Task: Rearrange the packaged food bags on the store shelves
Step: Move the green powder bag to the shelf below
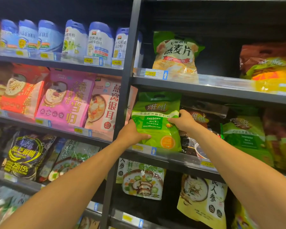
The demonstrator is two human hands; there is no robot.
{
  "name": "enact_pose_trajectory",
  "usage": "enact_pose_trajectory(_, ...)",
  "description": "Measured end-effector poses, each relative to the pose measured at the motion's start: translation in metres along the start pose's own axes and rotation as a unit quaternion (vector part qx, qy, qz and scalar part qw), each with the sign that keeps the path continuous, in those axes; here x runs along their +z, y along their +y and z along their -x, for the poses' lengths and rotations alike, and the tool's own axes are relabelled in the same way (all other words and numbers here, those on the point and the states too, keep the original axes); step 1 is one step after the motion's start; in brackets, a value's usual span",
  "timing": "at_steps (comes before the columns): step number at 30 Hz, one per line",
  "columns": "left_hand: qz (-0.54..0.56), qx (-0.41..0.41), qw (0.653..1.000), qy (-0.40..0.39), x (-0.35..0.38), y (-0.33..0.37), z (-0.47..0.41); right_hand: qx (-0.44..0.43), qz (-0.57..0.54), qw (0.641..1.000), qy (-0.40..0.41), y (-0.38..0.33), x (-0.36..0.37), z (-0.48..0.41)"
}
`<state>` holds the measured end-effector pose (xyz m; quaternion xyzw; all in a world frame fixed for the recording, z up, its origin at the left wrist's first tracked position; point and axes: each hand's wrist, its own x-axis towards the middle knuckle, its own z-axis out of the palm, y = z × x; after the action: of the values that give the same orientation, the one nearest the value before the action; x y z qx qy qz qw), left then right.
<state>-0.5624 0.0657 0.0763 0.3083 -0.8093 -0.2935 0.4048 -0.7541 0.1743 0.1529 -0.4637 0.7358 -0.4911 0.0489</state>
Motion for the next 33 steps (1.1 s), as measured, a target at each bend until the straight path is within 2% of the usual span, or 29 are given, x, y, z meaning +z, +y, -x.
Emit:
enact_pose_trajectory(7,0.092,0.026,0.995,0.013,-0.01,0.02,-0.001,0.018,-0.036,0.999,0.005,-0.015,-0.023,0.002)
enact_pose_trajectory(16,0.106,0.043,0.993,0.02,-0.025,0.023,0.005,0.031,-0.096,0.995,0.023,-0.019,-0.032,0.026)
enact_pose_trajectory(25,0.189,0.015,0.982,-0.008,-0.037,0.009,0.027,0.021,-0.138,0.989,0.058,-0.004,-0.025,0.058)
enact_pose_trajectory(29,0.225,-0.01,0.974,-0.035,-0.039,0.007,0.037,-0.011,-0.168,0.983,0.08,0.003,-0.025,0.075)
enact_pose_trajectory(33,0.287,-0.059,0.943,-0.156,-0.041,0.009,0.051,-0.024,-0.196,0.975,0.099,0.008,-0.031,0.092)
